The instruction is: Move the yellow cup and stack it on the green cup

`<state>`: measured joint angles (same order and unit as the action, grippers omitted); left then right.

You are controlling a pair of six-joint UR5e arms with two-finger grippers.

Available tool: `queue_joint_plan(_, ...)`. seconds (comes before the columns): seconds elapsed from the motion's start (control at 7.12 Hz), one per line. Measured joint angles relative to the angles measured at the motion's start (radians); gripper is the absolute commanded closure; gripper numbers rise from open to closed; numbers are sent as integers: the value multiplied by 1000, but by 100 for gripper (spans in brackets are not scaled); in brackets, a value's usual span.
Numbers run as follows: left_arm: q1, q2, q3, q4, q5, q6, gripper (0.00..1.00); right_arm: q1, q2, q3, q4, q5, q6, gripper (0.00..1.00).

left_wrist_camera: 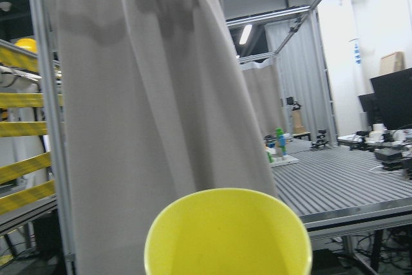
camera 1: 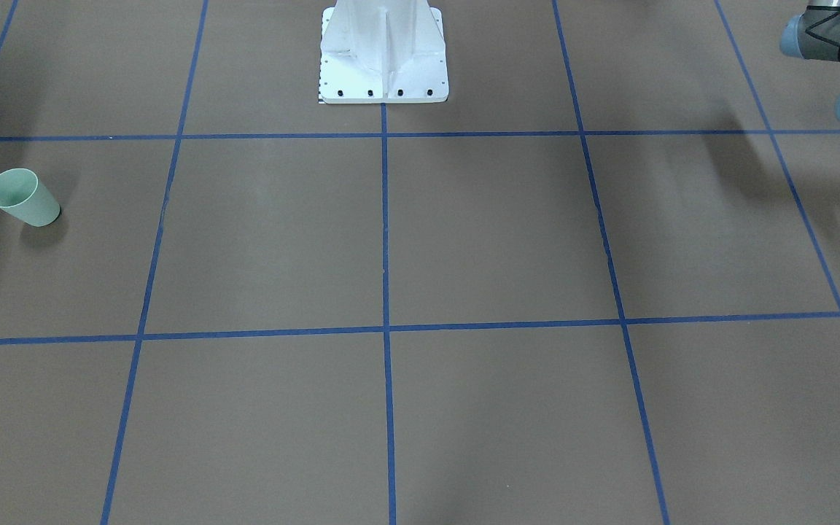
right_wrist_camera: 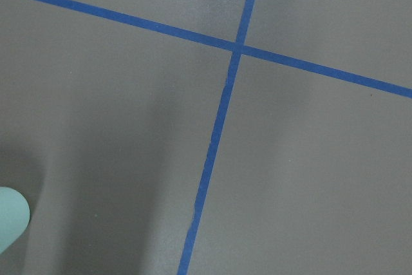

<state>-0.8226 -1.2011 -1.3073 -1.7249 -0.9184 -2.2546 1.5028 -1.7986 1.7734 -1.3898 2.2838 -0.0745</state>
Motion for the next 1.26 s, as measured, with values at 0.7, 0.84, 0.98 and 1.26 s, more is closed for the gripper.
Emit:
queue_joint_plan(0.7, -104, -13, 243, -1100, 77, 806, 77, 2, 9, -1, 1, -2, 8, 0)
queue_joint_plan(0.84, -136, -35, 244, -1256, 11, 973, 78, 2, 8, -1, 0, -1, 8, 0)
queue_joint_plan(0.98, -176, -69, 244, -1396, -83, 1149, 80, 2, 7, -2, -1, 1, 9, 0)
queue_joint_plan(1.26, -282, -108, 241, -1657, -385, 1448, 79, 3, 6, 0, -1, 15, 6, 0)
